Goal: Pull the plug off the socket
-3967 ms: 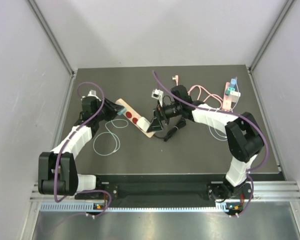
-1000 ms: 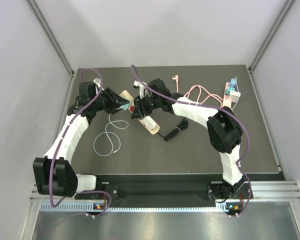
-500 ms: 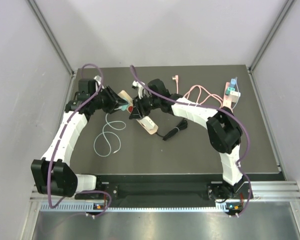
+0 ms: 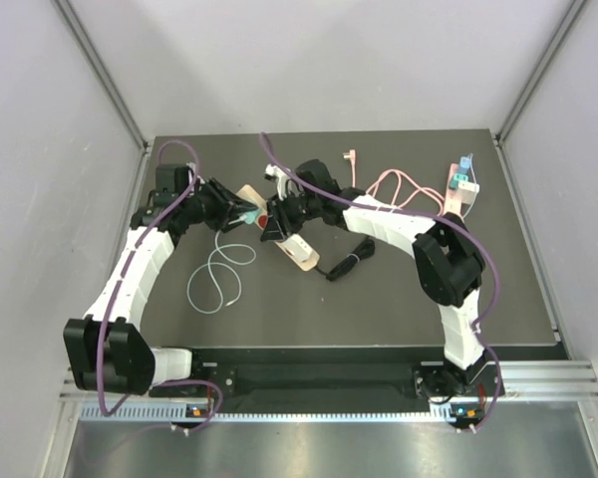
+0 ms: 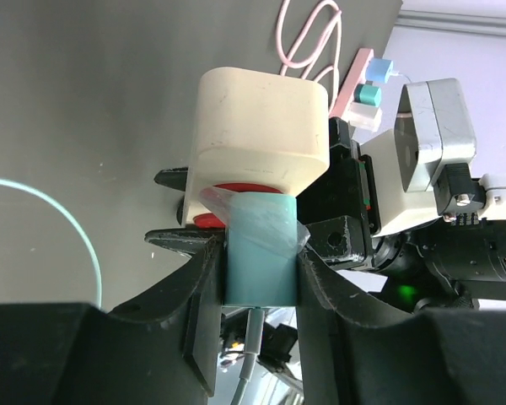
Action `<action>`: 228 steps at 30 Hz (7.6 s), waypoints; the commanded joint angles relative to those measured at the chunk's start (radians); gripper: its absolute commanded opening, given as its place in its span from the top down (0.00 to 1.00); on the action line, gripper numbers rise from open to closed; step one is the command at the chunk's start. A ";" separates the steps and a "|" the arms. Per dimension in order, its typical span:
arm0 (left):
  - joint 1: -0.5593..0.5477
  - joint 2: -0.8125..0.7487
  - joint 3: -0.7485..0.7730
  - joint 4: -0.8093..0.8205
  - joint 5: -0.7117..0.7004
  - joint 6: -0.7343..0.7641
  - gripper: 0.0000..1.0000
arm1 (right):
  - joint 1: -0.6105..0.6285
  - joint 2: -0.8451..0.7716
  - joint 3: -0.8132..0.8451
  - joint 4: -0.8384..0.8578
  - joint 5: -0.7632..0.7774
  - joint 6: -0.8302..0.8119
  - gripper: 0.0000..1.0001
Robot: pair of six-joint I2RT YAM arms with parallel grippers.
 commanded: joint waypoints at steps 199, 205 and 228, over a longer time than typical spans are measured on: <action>-0.665 0.159 -0.107 0.231 -0.700 0.211 1.00 | -0.116 -0.206 -0.235 0.220 0.053 0.193 1.00; -0.661 0.109 -0.087 0.176 -0.721 0.168 1.00 | -0.117 -0.212 -0.224 0.163 0.215 0.110 1.00; -0.526 -0.112 -0.109 -0.103 -0.762 0.438 1.00 | -0.152 -0.172 -0.218 0.112 0.474 0.032 1.00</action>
